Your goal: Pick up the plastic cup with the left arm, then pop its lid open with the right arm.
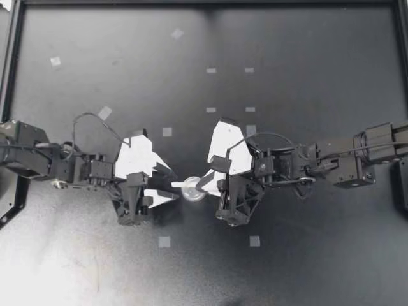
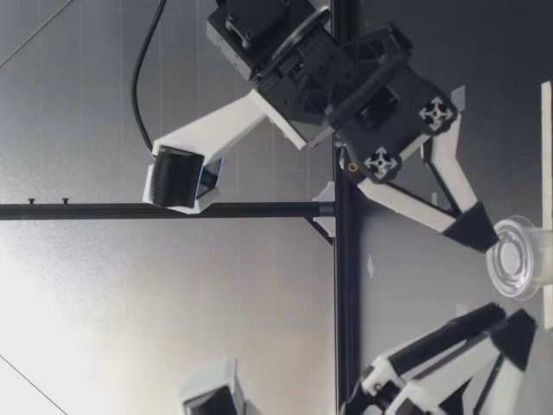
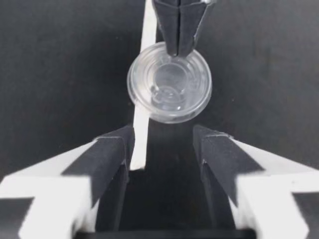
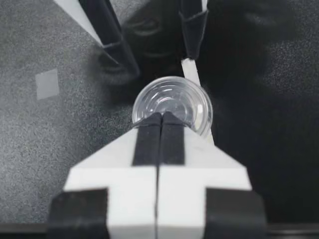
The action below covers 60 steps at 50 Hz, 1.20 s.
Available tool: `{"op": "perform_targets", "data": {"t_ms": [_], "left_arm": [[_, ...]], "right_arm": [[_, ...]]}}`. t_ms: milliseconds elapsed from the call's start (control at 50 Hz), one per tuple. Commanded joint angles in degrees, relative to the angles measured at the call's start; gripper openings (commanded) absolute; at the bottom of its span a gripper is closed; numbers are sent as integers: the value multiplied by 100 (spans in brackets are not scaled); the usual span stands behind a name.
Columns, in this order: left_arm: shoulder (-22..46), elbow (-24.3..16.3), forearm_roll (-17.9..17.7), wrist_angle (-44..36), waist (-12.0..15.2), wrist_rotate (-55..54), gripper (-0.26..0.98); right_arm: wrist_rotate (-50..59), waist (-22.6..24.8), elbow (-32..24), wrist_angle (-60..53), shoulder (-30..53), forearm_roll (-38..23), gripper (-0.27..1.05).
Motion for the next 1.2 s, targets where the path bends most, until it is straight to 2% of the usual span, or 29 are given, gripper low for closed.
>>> {"op": "perform_targets", "data": {"t_ms": [0, 260, 460, 840, 1180], "left_arm": [[9, -132, 9, -62, -18, 9, 51], [211, -272, 18, -62, -18, 35, 52], [255, -290, 9, -53, -18, 26, 59], [299, -352, 9, -53, -18, 18, 59], [404, -580, 9, 105, -70, -18, 59]], "right_arm": [[9, 26, -105, -18, -70, -9, -9], [9, 26, -88, 70, -53, -9, -9], [9, 26, -88, 70, 18, -9, -9], [18, 26, -105, 193, 35, 0, -9], [9, 26, -185, 185, 79, 0, -9]]}}
